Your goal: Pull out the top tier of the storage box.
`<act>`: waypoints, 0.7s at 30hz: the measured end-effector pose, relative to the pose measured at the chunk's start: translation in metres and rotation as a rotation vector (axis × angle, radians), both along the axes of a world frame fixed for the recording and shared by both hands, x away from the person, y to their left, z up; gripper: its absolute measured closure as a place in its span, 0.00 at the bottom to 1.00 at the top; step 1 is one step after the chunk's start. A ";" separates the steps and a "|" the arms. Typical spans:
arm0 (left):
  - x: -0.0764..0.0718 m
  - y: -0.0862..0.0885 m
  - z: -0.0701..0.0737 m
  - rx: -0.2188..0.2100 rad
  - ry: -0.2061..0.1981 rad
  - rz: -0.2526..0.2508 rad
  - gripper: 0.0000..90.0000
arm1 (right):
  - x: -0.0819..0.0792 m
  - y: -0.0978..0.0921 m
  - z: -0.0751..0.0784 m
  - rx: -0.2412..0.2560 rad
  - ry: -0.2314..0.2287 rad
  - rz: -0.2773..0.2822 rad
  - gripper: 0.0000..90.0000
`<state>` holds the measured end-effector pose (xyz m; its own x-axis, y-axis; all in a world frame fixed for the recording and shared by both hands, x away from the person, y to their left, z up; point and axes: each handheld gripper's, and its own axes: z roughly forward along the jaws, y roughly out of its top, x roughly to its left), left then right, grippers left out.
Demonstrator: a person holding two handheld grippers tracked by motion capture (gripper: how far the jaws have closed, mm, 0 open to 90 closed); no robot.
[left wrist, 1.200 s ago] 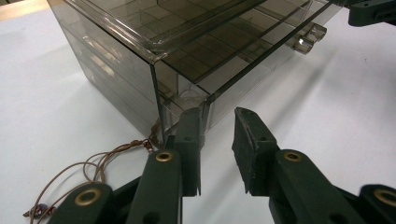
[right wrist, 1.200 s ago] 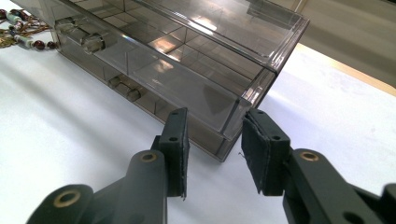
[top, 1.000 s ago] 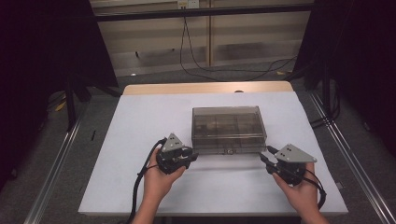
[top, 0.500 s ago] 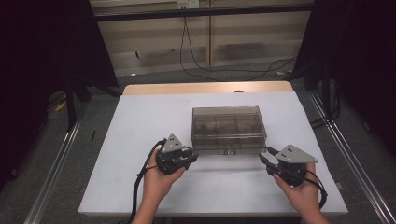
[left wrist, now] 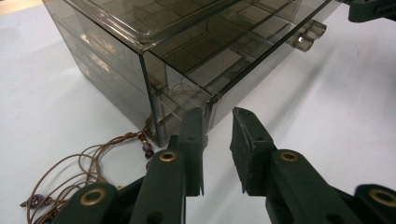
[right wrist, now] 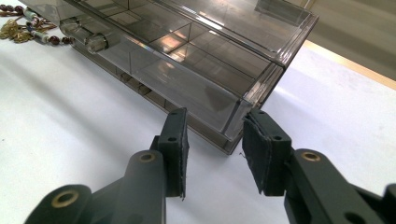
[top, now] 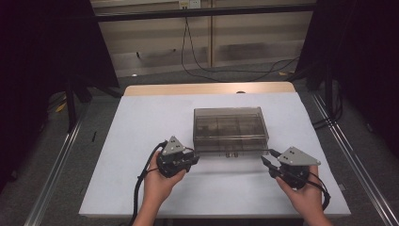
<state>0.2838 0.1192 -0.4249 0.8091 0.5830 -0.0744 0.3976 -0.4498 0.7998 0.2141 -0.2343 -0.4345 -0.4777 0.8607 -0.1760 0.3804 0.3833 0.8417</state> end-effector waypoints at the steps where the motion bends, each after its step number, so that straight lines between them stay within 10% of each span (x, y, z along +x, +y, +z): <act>1: 0.000 0.000 0.000 0.000 0.000 0.000 0.83 | 0.000 0.000 0.000 0.000 0.000 0.000 0.69; 21: -0.007 -0.002 0.000 0.009 0.006 -0.019 0.83 | -0.003 -0.005 0.001 0.027 0.013 0.010 0.69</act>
<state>0.2769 0.1177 -0.4248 0.8194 0.5684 -0.0742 0.3941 -0.4646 0.7930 0.2110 -0.2395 -0.4337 -0.4887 0.8600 -0.1467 0.3874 0.3646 0.8468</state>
